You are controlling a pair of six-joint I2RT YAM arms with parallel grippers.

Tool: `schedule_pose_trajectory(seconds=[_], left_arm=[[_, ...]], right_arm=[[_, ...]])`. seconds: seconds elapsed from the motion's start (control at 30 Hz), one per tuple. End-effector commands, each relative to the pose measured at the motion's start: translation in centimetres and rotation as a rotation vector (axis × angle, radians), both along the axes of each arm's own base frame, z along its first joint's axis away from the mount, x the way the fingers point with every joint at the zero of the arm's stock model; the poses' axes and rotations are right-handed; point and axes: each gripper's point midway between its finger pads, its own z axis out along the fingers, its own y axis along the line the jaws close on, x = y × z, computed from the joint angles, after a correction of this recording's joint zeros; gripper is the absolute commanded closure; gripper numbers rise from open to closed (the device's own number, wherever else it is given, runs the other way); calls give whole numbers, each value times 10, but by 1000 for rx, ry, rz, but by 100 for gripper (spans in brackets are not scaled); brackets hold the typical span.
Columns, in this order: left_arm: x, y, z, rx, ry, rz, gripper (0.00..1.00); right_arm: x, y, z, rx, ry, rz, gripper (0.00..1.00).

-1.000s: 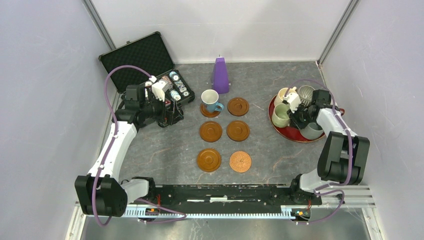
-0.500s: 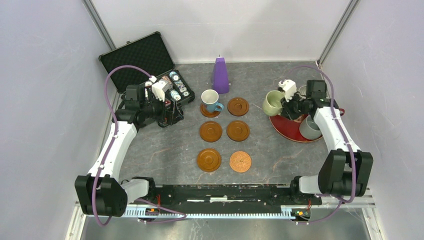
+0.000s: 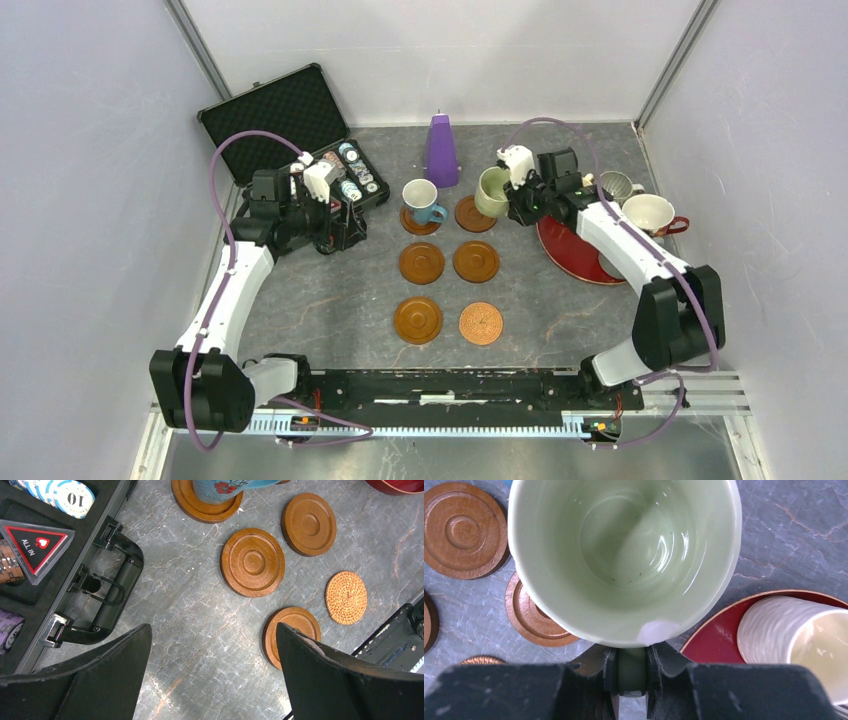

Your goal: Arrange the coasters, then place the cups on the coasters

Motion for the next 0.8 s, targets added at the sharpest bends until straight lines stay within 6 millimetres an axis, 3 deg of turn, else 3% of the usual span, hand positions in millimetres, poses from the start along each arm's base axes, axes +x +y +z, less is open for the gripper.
schedule_pose_trajectory(seconds=[0.0,0.23,0.77], left_arm=[[7,5,14,18,-21,17,0],[7,4,9,15,7,8,0],[8,3,8,12,2,4,0]], right_arm=[[40,21,32,39,-164,-66,100],[53,43,11,-21,-160,-65,100],[69,58,-22,-1,-82,-98,100]])
